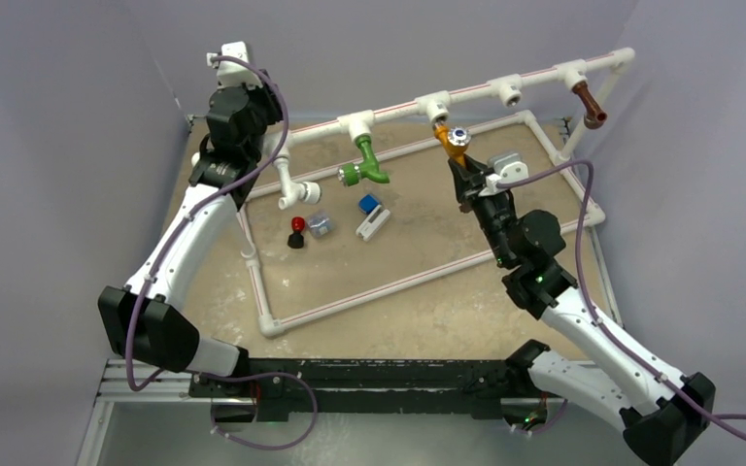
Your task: Install the water faucets
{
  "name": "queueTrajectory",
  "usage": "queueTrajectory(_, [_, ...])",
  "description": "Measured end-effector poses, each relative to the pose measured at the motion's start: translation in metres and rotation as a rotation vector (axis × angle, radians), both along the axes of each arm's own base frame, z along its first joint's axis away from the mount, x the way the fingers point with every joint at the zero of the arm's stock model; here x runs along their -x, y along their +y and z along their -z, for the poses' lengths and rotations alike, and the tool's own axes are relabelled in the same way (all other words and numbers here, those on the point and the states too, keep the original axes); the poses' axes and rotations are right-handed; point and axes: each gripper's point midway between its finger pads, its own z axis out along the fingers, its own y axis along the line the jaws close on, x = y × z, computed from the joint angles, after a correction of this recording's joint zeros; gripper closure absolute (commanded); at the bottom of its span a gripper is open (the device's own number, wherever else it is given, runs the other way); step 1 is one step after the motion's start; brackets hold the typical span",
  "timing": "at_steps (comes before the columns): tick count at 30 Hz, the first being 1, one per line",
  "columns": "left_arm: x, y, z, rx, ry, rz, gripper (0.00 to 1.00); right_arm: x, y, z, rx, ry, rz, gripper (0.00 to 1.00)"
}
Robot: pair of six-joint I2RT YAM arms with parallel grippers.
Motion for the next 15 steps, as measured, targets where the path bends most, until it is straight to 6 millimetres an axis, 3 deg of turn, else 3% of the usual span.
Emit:
queueTrajectory(6, [0.000, 0.014, 0.007, -0.007, 0.023, -0.028, 0.65, -0.005, 0.000, 0.005, 0.017, 0.009, 0.011, 1.00])
queueTrajectory(15, [0.001, 0.013, 0.008, -0.008, 0.027, -0.022, 0.65, -0.011, -0.001, 0.002, 0.024, 0.005, 0.024, 1.00])
